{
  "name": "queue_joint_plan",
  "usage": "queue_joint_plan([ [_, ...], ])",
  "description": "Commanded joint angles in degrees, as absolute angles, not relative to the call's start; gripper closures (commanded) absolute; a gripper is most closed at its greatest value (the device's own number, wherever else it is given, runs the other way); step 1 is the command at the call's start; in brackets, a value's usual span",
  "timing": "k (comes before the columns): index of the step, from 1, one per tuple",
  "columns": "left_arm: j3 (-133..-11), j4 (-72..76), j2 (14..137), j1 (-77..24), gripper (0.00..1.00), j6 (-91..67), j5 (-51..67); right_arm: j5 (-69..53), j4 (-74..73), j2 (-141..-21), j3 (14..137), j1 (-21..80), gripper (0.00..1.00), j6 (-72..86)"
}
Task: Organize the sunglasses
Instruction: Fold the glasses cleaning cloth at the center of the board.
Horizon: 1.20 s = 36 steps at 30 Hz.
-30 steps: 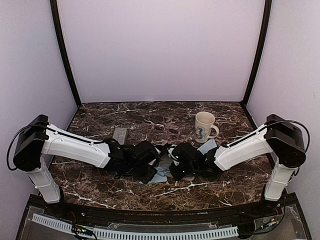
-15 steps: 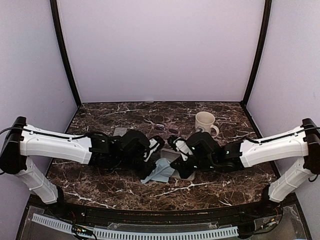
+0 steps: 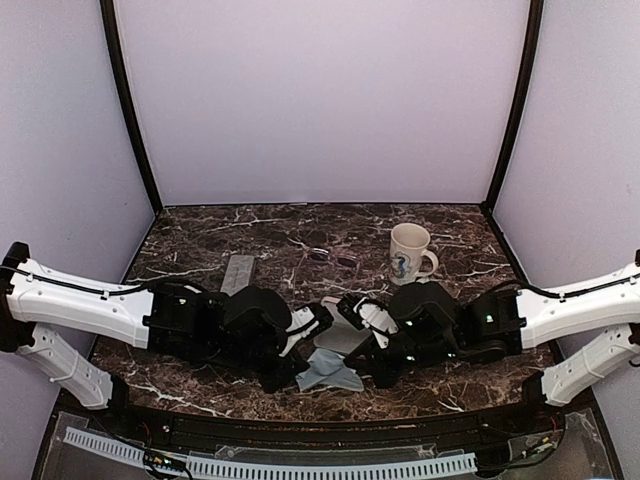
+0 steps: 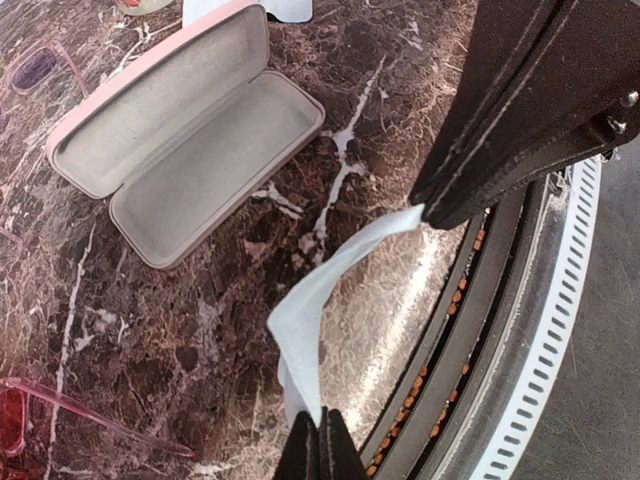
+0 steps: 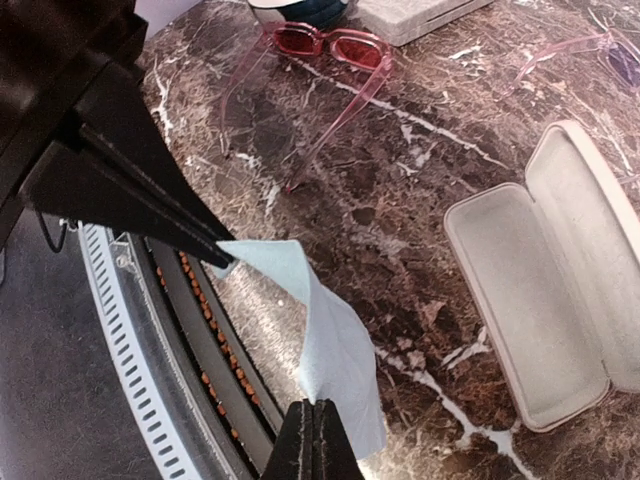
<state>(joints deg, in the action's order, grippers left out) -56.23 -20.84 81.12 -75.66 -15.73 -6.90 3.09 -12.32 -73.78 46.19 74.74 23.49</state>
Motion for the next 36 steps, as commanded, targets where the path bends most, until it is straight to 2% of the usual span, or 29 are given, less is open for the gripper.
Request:
queue_joint_plan([
  [1, -54.76, -23.69, 77.72, -78.37, 1.00, -18.81, -7.74, 5.16, -15.21, -72.05, 44.76, 78.69, 1.00, 28.50],
  [9, -53.99, -24.54, 76.99, -83.15, 1.00, -22.43, -9.69, 9.65, -15.51, -72.16, 44.27, 85.39, 1.00, 34.19],
  [36, -53.50, -24.24, 73.66, -88.90, 1.00, -26.14, -16.18, 13.03, -12.89, -66.74, 43.68, 91.49, 1.00, 36.19],
])
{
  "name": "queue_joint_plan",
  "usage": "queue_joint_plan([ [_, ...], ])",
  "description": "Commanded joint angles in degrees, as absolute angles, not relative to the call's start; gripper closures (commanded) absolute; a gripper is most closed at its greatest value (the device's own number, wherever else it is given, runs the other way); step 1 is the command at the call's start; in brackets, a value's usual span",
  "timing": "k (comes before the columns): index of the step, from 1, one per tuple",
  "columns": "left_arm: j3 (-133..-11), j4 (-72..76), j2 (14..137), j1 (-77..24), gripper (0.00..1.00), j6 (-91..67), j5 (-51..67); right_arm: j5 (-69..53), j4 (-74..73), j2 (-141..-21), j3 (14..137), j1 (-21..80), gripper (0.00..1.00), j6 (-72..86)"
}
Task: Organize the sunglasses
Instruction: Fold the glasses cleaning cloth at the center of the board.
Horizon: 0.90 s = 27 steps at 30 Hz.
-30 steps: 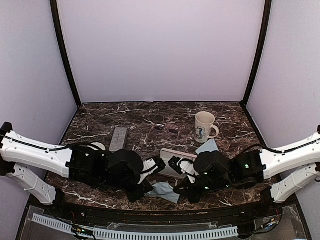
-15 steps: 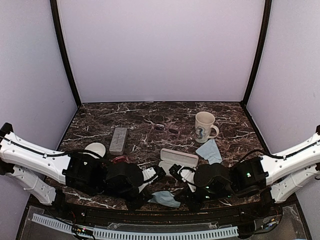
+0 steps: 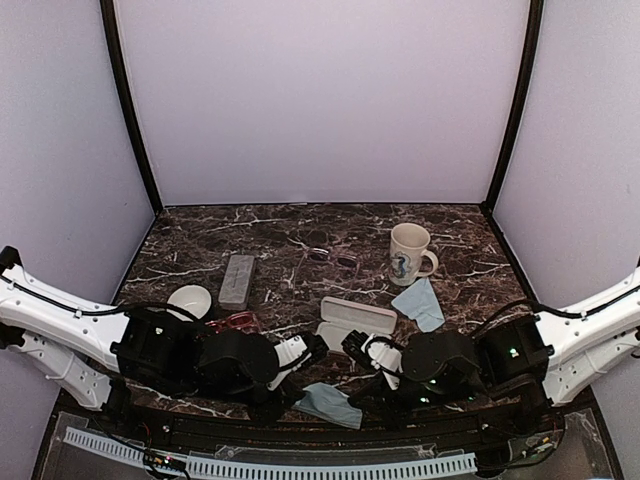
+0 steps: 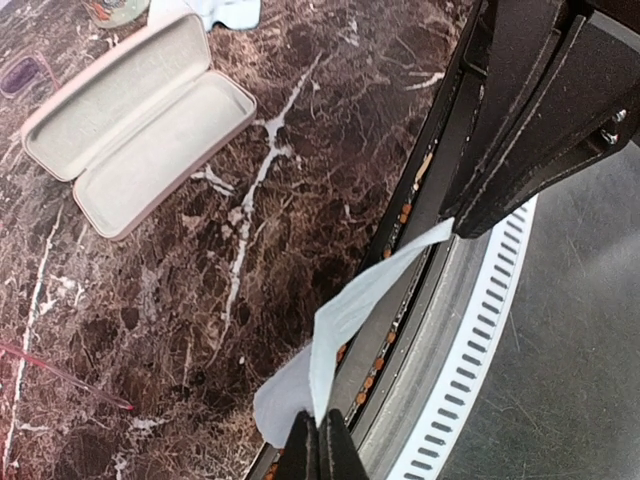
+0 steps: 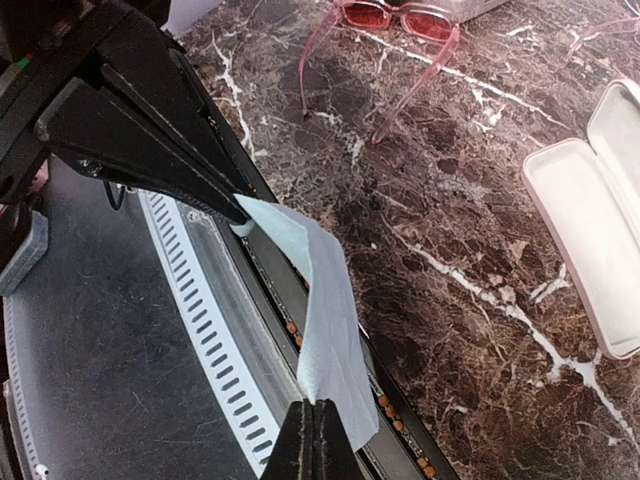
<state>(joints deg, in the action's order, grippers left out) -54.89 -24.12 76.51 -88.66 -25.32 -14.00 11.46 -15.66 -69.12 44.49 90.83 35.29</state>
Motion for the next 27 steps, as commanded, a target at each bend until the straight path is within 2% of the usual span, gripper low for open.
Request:
queue_joint_plan([
  [1, -53.17, -23.96, 73.51, -88.90, 1.00, -26.03, -16.27, 13.15, -12.84, -66.53, 43.41, 91.47, 1.00, 36.32],
  [27, -52.32, -22.04, 79.36, -84.64, 1.00, -27.73, -12.83, 16.41, -13.73, -70.72, 40.84, 85.96, 1.00, 40.08],
])
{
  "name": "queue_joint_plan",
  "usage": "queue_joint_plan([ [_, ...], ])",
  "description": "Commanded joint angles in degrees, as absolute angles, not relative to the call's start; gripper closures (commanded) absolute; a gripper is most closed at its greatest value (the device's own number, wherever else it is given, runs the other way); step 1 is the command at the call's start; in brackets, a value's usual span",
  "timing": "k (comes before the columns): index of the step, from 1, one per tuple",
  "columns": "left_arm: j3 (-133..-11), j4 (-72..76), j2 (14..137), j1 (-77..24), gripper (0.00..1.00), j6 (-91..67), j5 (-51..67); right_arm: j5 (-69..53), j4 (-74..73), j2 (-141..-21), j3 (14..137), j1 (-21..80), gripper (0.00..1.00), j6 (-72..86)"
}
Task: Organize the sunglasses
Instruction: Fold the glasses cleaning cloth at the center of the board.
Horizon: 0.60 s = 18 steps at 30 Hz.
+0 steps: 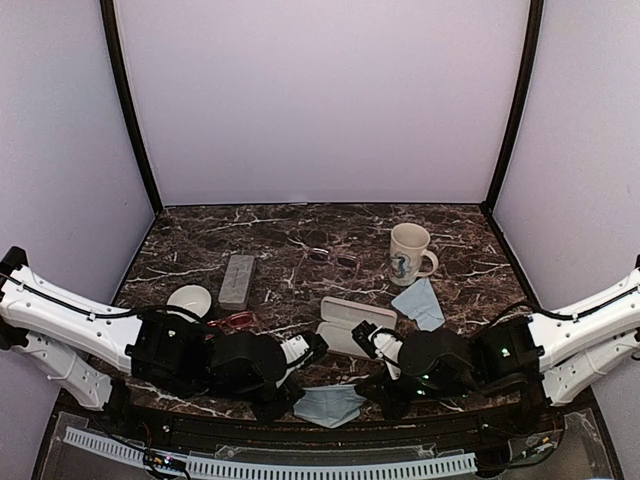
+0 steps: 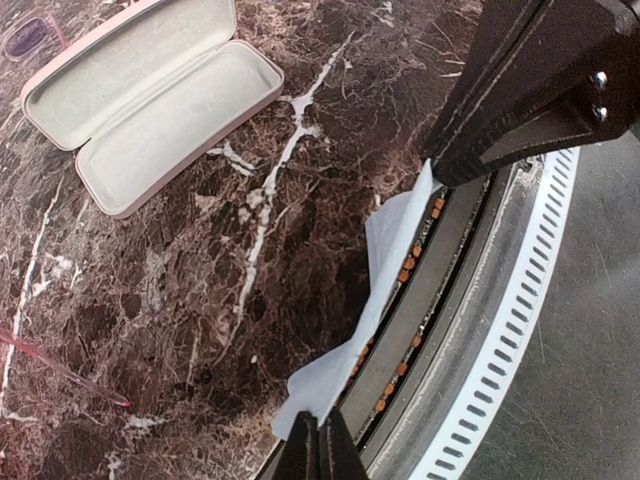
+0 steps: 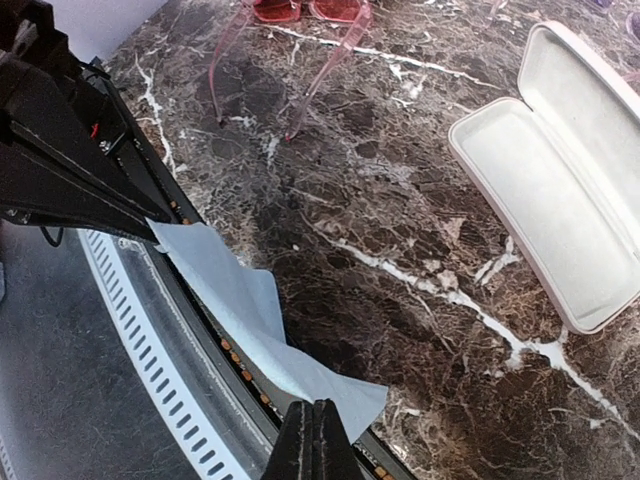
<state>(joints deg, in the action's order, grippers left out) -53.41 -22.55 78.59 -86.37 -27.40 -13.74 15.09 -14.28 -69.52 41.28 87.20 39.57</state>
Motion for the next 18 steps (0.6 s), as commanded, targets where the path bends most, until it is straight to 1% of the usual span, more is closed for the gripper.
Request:
queue_joint_plan([
  [1, -52.25, -21.87, 79.63, -84.23, 1.00, -27.69, -12.76, 16.55, -13.67, -70.82, 40.77, 85.63, 1.00, 40.14],
  [10, -52.03, -19.78, 81.74, -79.59, 1.00, -25.90, -12.48, 17.66, -13.38, -72.06, 40.87, 82.27, 1.00, 39.95],
  [18, -52.25, -18.35, 83.58, -76.30, 1.00, -23.63, -11.29, 16.17, -11.88, -73.53, 40.27, 77.82, 1.00, 38.44],
])
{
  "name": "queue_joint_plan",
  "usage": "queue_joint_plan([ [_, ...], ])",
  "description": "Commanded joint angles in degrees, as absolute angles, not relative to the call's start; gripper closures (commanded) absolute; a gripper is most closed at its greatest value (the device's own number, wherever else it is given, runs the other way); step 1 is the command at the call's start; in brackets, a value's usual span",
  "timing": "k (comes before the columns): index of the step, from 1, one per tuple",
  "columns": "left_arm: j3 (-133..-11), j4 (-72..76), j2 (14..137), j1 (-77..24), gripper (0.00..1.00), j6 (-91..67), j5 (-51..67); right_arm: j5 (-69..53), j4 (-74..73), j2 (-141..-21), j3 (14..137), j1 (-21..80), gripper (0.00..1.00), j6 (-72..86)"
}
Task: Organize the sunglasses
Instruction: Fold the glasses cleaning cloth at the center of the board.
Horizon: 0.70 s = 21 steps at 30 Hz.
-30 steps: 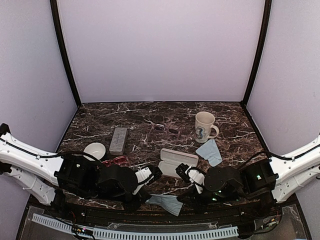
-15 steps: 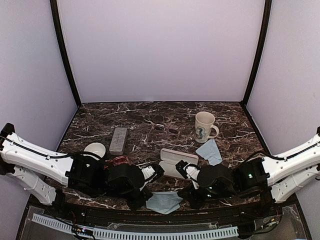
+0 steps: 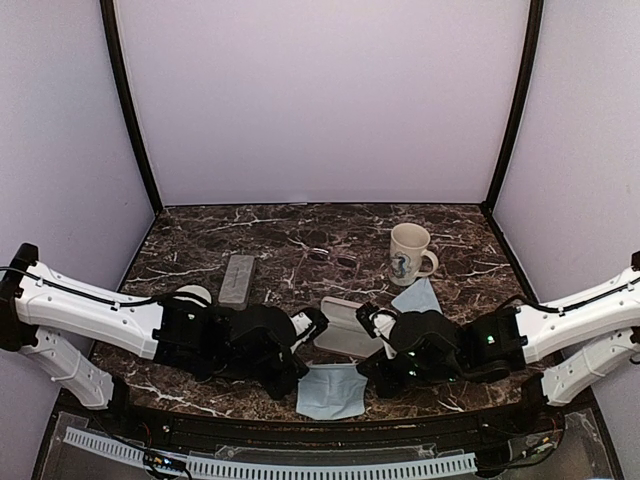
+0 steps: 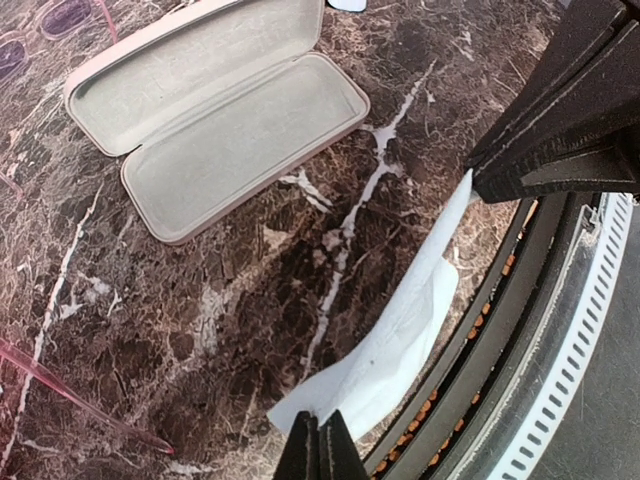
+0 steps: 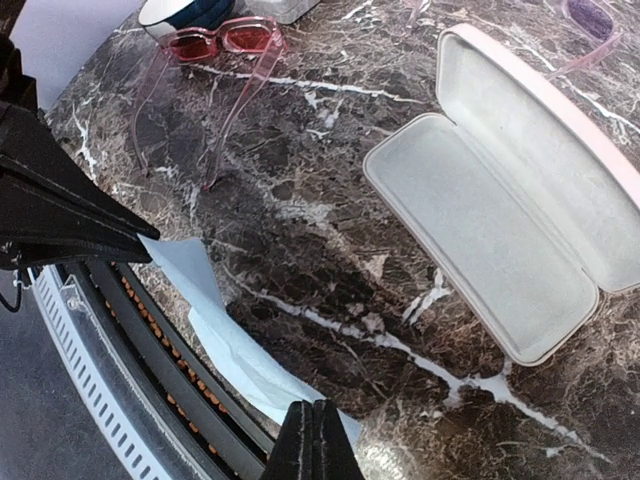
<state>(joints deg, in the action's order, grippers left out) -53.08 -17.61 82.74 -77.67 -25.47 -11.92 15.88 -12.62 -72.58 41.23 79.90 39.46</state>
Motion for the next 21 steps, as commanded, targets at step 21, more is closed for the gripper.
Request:
queue_joint_plan([
  [21, -51.71, -14.25, 89.03, -73.43, 1.00, -19.15, -9.92, 12.73, -8.68, -79.01, 38.18, 73.68, 1.00, 35.16],
])
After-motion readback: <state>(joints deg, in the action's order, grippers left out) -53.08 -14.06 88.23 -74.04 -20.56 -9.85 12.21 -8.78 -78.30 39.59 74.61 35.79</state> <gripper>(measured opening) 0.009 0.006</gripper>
